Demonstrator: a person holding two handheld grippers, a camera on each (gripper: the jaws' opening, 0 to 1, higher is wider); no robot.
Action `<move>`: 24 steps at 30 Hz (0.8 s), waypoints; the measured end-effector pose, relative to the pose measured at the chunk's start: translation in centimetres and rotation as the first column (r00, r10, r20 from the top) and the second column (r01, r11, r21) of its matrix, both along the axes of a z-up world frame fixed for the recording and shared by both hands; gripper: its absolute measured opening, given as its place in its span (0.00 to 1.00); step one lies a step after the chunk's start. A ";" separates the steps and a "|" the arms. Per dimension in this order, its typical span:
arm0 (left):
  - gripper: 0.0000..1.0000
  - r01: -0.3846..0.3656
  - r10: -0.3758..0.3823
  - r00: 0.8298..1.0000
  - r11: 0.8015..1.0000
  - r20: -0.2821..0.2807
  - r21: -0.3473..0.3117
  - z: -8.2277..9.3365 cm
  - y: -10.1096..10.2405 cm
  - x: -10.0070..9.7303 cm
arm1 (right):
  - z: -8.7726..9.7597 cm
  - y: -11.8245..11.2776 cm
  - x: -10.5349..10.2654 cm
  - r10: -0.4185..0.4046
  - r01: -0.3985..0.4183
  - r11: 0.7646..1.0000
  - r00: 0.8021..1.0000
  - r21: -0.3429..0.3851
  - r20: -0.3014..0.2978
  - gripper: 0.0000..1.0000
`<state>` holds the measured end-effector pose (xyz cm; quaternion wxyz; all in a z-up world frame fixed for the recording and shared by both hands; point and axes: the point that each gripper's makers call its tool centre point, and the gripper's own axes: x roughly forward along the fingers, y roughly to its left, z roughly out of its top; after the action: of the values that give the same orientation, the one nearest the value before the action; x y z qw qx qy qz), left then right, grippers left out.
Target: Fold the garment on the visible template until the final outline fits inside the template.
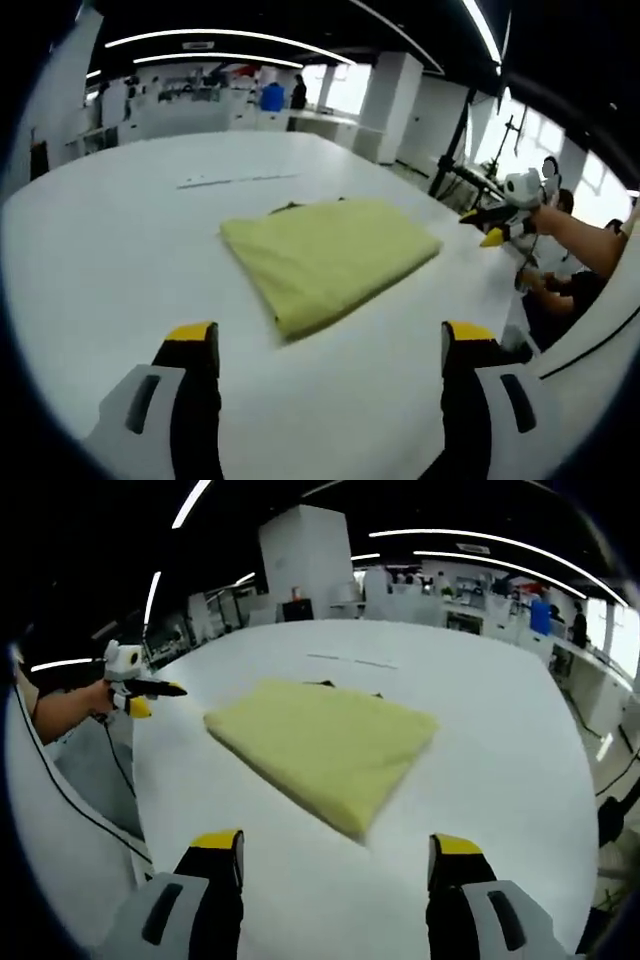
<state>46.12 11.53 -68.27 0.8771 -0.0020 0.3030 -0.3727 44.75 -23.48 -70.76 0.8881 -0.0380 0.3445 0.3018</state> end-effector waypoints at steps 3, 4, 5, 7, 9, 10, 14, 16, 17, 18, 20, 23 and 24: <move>0.93 -0.007 0.007 1.000 1.000 0.002 -0.014 0.6 -0.1 -0.3 | 0.3 0.2 -0.2 -0.004 0.004 1.000 1.000 0.010 0.006 0.76; 0.94 -0.006 0.006 1.000 1.000 0.005 -0.012 0.7 -0.1 -0.4 | 0.4 0.3 -0.4 -0.005 0.005 1.000 1.000 0.013 0.007 0.76; 0.95 -0.005 0.005 1.000 1.000 0.008 -0.005 0.8 0.0 -0.4 | 0.5 0.4 -0.5 -0.004 0.003 1.000 1.000 0.015 0.008 0.77; 0.96 0.001 -0.001 1.000 1.000 0.014 0.011 0.8 0.0 -0.6 | 0.6 0.6 -0.7 0.000 0.000 1.000 1.000 0.018 0.012 0.77; 0.97 0.005 -0.005 1.000 1.000 0.016 0.014 0.9 -0.1 -0.7 | 0.7 0.8 -1.0 0.003 -0.003 1.000 1.000 0.019 0.010 0.79; 0.98 0.007 -0.007 1.000 1.000 0.015 0.012 0.9 -0.2 -0.8 | 0.7 0.8 -1.1 0.004 -0.004 1.000 1.000 0.019 0.010 0.79; 0.99 0.009 -0.009 1.000 1.000 0.015 0.002 1.2 -0.4 -1.0 | 1.2 0.7 -1.4 0.004 -0.004 1.000 1.000 0.018 0.017 0.82; 0.99 0.014 -0.014 1.000 1.000 0.013 0.012 1.2 -0.5 -1.1 | 1.3 0.8 -1.6 0.006 -0.006 1.000 1.000 0.017 0.018 0.83; 0.99 0.015 -0.016 1.000 1.000 0.013 0.018 1.1 -0.5 -1.2 | 1.3 0.8 -1.8 0.007 -0.007 1.000 1.000 0.015 0.018 0.83; 0.99 0.016 -0.016 1.000 1.000 0.013 0.018 1.2 -0.5 -1.2 | 1.4 0.8 -1.9 0.009 -0.009 1.000 1.000 0.012 0.018 0.83; 0.99 0.014 -0.014 1.000 1.000 0.009 0.006 1.3 -0.7 -1.3 | 1.4 0.9 -2.1 0.012 -0.012 1.000 1.000 0.003 0.022 0.84; 0.99 0.014 -0.014 1.000 1.000 0.008 0.002 1.4 -0.8 -1.4 | 1.5 1.1 -2.2 0.015 -0.015 1.000 0.999 -0.003 0.030 0.88; 0.99 0.015 -0.015 1.000 1.000 0.009 0.002 1.4 -0.9 -1.4 | 1.6 1.1 -2.2 0.017 -0.017 1.000 0.999 -0.007 0.038 0.89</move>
<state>44.72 10.61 -66.84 0.8756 0.0029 0.2993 -0.3790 42.52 -22.34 -69.14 0.8919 -0.0496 0.3280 0.3075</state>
